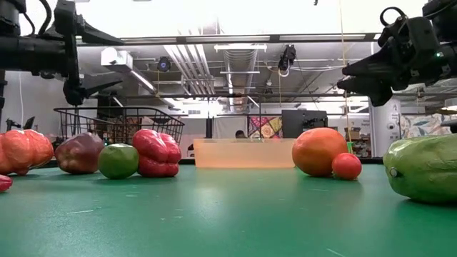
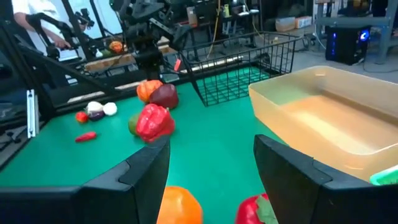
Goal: Sort produce into baskets
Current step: Adjust the wire basket on the table
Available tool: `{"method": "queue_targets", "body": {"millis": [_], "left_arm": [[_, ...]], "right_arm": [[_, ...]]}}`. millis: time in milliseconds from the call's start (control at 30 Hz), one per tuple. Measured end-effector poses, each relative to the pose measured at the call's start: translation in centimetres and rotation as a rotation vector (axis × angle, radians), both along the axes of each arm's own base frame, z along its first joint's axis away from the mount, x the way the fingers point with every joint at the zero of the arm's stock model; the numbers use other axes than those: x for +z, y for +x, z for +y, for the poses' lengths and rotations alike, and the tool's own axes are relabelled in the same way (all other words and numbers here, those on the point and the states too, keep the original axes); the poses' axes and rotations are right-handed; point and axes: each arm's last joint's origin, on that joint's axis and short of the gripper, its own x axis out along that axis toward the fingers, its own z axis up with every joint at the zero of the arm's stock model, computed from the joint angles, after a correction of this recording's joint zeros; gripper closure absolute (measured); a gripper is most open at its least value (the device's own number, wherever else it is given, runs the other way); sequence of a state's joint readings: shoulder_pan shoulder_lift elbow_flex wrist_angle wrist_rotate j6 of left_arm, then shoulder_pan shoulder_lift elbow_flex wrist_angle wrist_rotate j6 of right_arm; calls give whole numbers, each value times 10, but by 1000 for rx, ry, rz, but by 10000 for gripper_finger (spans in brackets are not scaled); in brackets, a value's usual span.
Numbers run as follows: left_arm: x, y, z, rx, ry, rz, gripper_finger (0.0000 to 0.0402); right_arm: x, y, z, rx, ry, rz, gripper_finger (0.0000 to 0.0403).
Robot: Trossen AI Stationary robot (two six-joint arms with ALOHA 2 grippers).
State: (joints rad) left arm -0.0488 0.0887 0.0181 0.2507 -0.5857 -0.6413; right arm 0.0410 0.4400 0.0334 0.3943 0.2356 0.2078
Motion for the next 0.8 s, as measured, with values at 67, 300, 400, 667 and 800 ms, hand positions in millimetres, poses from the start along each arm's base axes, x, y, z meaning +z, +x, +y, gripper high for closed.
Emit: {"method": "queue_targets", "body": {"millis": [67, 300, 400, 667, 800], "left_arm": [[-1, 2, -2, -88, 17, 15, 12], [-1, 3, 1, 16, -230, -124, 12], [-2, 5, 1, 19, -256, -122, 12], [-10, 14, -2, -50, -90, 80, 12], [-8, 16, -2, -57, -168, 12, 12]], "right_arm": [[-1, 0, 0, 0, 1, 12, 179], [-2, 1, 0, -16, 69, 9, 179], [-1, 1, -1, -28, 58, 9, 179], [-3, 1, -1, -60, 60, 21, 179], [9, 3, -1, -61, 99, -48, 179]]}}
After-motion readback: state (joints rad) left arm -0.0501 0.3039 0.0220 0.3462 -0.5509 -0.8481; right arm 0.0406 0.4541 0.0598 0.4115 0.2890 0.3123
